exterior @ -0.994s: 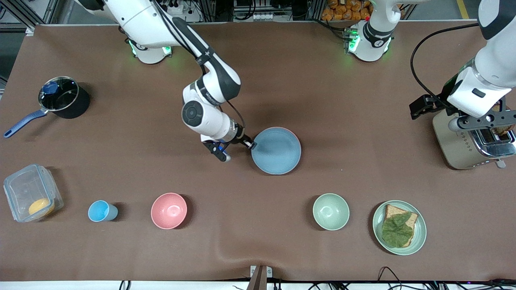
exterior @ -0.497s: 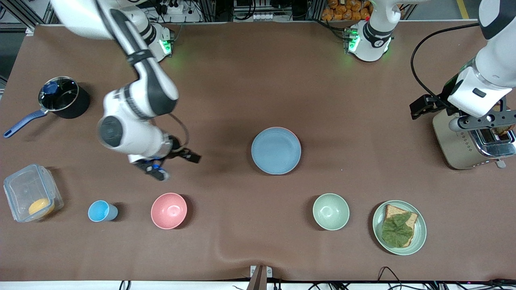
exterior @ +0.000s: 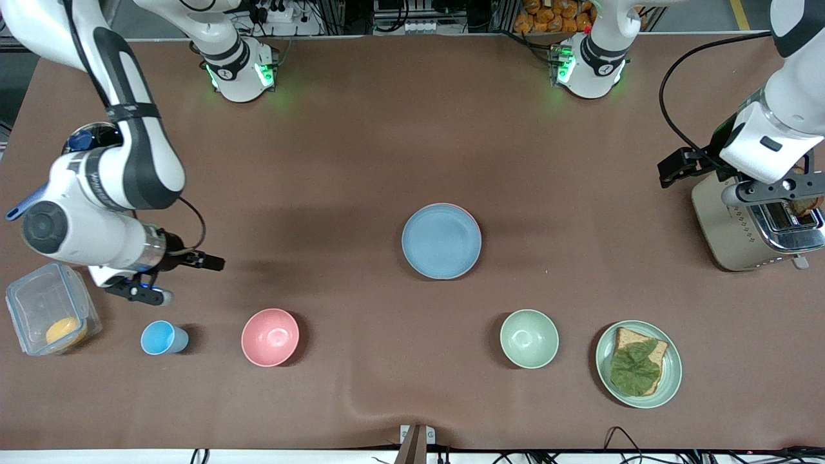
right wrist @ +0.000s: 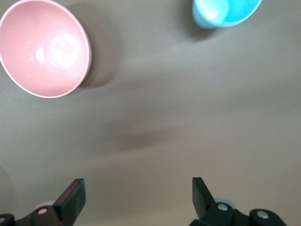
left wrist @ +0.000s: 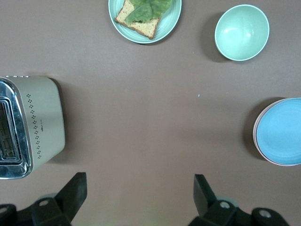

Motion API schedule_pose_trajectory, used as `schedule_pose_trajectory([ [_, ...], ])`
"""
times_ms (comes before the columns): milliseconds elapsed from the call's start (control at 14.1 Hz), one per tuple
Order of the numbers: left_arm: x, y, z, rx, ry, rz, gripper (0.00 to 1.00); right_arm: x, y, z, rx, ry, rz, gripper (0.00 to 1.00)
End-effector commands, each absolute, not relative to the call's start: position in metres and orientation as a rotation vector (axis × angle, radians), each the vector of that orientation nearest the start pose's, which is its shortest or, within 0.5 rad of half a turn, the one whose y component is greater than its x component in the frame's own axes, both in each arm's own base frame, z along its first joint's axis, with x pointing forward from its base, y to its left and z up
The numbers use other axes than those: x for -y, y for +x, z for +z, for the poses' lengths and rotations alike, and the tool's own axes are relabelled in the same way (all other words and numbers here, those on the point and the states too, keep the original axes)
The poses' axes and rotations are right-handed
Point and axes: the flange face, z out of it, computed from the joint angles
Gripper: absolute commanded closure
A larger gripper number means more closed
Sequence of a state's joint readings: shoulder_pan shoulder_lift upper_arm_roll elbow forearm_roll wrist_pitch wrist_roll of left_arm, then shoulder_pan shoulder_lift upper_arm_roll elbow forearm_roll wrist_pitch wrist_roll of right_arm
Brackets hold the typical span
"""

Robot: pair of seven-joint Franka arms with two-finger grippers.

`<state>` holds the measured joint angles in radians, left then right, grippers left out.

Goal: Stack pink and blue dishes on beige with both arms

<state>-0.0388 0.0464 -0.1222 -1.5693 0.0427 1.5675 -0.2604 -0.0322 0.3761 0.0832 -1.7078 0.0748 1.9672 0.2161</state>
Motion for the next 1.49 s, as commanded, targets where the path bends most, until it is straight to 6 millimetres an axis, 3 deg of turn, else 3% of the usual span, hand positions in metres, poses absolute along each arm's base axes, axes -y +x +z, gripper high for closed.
schedule_pose_trajectory([
  [0, 0.082, 0.555, 0.622, 0.135, -3.118, 0.062, 0.0, -0.005, 0.619, 0.402, -0.121, -3.063, 0.137, 0.0],
  [213, 0.079, 0.555, 0.621, 0.142, -3.116, 0.073, 0.0, -0.01, 0.599, 0.453, -0.091, -3.076, 0.085, 0.0],
  [639, 0.076, 0.552, 0.622, 0.149, -3.11, 0.096, 0.0, -0.023, 0.585, 0.557, -0.03, -3.08, 0.107, 0.0],
  [781, 0.077, 0.552, 0.623, 0.147, -3.11, 0.099, 0.0, -0.045, 0.577, 0.588, 0.12, -3.092, 0.141, 0.0],
  [852, 0.077, 0.552, 0.627, 0.147, -3.111, 0.089, 0.0, -0.053, 0.576, 0.598, 0.204, -3.094, 0.122, 0.0],
  [1136, 0.077, 0.549, 0.627, 0.145, -3.108, 0.113, 0.0, -0.063, 0.578, 0.621, 0.231, -3.096, 0.049, 0.0],
  [1278, 0.079, 0.549, 0.627, 0.14, -3.108, 0.113, 0.0, -0.075, 0.575, 0.624, 0.27, -3.129, 0.054, 0.0],
  [1420, 0.077, 0.549, 0.627, 0.145, -3.108, 0.113, 0.0, -0.072, 0.575, 0.625, 0.271, -3.167, 0.052, 0.0],
])
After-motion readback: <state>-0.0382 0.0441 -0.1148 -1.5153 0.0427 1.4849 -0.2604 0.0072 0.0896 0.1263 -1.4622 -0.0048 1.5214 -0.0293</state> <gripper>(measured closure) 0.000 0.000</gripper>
